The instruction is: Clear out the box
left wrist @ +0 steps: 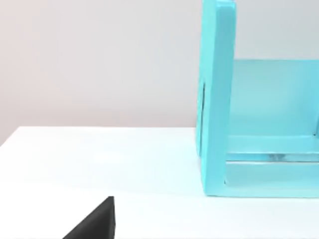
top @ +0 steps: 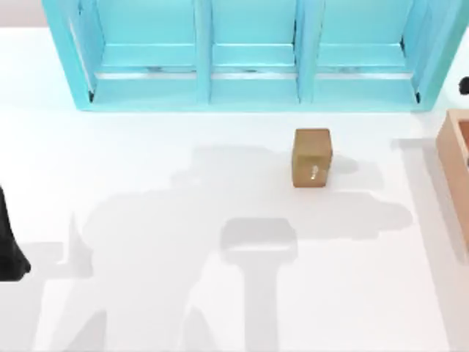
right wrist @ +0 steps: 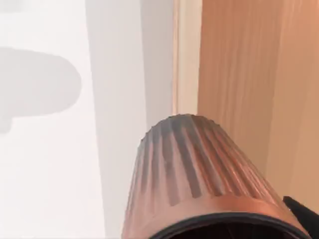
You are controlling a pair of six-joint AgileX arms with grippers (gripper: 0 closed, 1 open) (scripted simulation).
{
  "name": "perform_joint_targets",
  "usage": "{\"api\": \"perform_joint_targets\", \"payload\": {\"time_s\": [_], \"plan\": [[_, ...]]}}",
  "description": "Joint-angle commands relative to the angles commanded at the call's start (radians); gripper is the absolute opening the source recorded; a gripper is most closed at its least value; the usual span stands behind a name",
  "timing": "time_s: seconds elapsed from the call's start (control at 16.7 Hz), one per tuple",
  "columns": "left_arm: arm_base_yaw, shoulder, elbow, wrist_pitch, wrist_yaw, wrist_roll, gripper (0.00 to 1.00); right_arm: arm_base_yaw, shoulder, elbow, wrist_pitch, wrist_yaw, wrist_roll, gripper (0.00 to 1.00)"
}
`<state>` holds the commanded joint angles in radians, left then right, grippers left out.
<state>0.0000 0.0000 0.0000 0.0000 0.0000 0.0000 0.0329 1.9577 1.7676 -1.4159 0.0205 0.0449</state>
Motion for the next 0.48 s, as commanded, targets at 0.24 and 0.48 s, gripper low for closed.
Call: {"api": "perform_joint_targets", "payload": {"time_s": [0.24, 0.48], "plan": [[0.0, 0.0, 0.0, 0.0, 0.0, 0.0, 1.0, 0.392, -0.056, -0.156, 0.105, 0.014, 0.38, 0.0], [0.0, 0.0, 0.0, 0.0, 0.0, 0.0, 1.0, 0.685, -0.125, -0.324, 0.211, 0.028, 0.672, 0.0]]}}
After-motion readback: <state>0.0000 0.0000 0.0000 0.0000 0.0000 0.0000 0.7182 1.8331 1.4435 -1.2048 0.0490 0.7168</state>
